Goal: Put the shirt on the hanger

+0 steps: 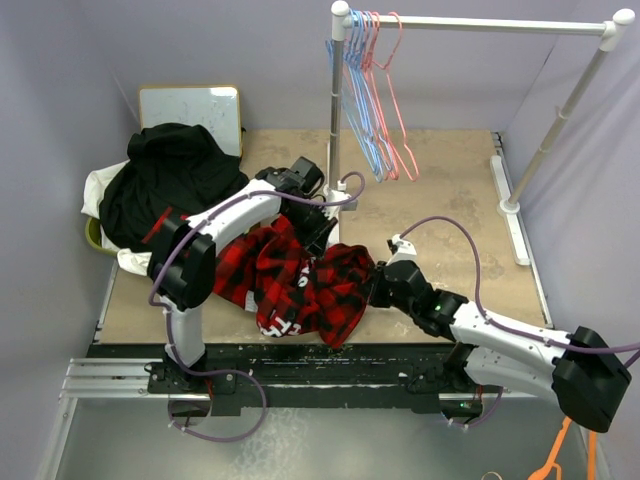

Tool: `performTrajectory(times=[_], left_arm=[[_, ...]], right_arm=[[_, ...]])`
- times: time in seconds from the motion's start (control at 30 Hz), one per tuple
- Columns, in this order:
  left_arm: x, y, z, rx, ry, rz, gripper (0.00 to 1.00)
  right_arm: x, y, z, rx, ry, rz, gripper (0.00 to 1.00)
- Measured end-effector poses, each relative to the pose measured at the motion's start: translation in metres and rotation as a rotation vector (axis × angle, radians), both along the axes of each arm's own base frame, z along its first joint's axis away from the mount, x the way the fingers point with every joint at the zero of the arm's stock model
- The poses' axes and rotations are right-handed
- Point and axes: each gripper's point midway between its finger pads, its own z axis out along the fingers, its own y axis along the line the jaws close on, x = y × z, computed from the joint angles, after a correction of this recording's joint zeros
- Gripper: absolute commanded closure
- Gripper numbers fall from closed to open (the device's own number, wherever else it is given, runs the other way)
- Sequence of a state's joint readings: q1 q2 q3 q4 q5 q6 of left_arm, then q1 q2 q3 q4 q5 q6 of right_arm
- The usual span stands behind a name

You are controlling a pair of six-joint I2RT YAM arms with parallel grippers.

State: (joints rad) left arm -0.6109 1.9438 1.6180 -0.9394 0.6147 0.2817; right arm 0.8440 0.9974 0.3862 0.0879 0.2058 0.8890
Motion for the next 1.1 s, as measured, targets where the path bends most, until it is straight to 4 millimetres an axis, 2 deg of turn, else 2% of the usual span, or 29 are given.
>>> performTrajectory(times=[0.1,0.17,0.37,0.5,0.53,0.7,0.83,0.97,1.1], left_arm=[[-0.013,0.009,0.008,0.001,0.002,-0.002,1.00],[-0.024,0.017,0.027,-0.022,-0.032,-0.007,1.00],[-0.054,0.039,0.125,-0.187,-0.283,-0.011,1.00],[-0.068,0.053,0.186,-0.287,-0.457,0.014,1.00],[-0.068,0.055,0.195,-0.298,-0.477,0.022,1.00],[-0.056,0.054,0.241,-0.345,-0.574,0.075,1.00],[-0.045,0.051,0.285,-0.398,-0.636,0.131,1.00],[-0.033,0.048,0.356,-0.506,-0.757,0.206,1.00],[-0.021,0.049,0.442,-0.660,-0.918,0.296,1.00]], right_arm=[[-0.001,0.000,0.004,0.008,-0.006,0.008,1.00],[-0.003,-0.001,0.007,0.014,-0.011,0.010,1.00],[0.001,-0.008,0.030,0.009,-0.060,-0.008,1.00],[0.013,-0.007,0.067,-0.004,-0.120,-0.025,1.00],[0.017,-0.007,0.082,-0.003,-0.142,-0.031,1.00],[0.031,-0.017,0.163,-0.004,-0.275,-0.080,1.00],[0.038,-0.035,0.259,0.006,-0.423,-0.133,1.00],[0.040,-0.053,0.380,0.047,-0.621,-0.179,1.00],[0.045,-0.059,0.476,0.040,-0.767,-0.190,1.00]])
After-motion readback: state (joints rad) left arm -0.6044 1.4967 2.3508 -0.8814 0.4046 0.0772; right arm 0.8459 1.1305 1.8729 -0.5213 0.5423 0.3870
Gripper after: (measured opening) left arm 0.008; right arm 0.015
